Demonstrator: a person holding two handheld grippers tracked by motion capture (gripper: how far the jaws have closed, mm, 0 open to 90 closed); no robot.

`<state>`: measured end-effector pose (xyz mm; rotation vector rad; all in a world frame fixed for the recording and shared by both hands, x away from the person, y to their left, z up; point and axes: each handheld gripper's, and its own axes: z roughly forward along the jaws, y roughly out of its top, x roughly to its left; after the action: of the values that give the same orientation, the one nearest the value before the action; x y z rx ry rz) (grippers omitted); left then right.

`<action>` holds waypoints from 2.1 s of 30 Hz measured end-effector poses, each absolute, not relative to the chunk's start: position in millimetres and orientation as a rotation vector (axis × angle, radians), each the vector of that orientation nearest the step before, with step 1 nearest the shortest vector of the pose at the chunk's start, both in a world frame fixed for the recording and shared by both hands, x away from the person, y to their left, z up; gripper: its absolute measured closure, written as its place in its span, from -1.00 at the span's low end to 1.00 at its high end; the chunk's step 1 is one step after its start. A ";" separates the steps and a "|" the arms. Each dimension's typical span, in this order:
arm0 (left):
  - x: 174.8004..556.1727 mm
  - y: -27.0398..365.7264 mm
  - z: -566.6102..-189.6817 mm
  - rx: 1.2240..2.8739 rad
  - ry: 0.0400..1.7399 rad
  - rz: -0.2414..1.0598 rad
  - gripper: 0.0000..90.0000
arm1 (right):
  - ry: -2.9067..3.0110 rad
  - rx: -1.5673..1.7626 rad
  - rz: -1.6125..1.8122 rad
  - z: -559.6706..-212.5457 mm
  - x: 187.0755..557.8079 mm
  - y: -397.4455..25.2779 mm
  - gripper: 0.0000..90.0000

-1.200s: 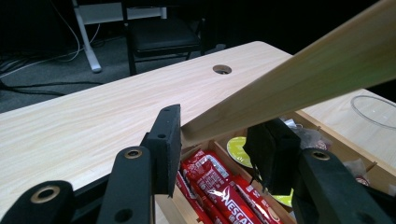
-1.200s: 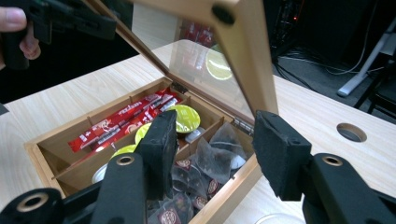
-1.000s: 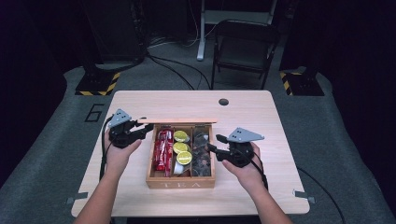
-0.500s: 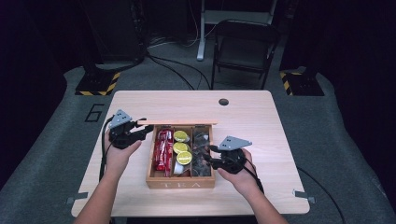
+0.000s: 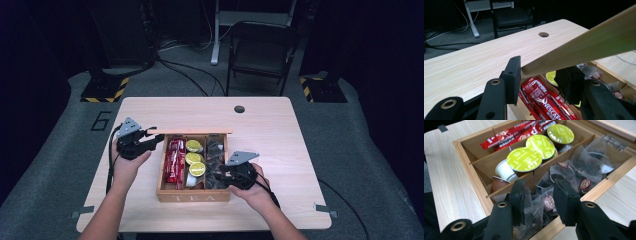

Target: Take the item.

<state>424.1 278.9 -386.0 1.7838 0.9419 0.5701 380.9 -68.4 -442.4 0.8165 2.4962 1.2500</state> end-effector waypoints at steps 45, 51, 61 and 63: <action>423.0 279.1 -387.2 1.785 0.939 0.573 0.24 | 2.531 0.811 1.364 -437.7 379.9 -72.7 1.00; 423.0 279.1 -387.3 1.785 0.938 0.573 0.24 | 2.499 0.815 1.404 -435.0 379.0 -74.7 1.00; 423.1 279.1 -387.4 1.784 0.937 0.573 0.24 | 2.574 0.858 1.384 -445.9 385.0 -73.9 0.79; 423.1 279.2 -387.4 1.785 0.937 0.573 0.24 | 2.573 0.857 1.375 -446.3 385.6 -74.2 0.75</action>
<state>423.1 279.2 -387.4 1.7846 0.9370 0.5728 385.6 -74.2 -446.3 0.8571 2.5734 1.3751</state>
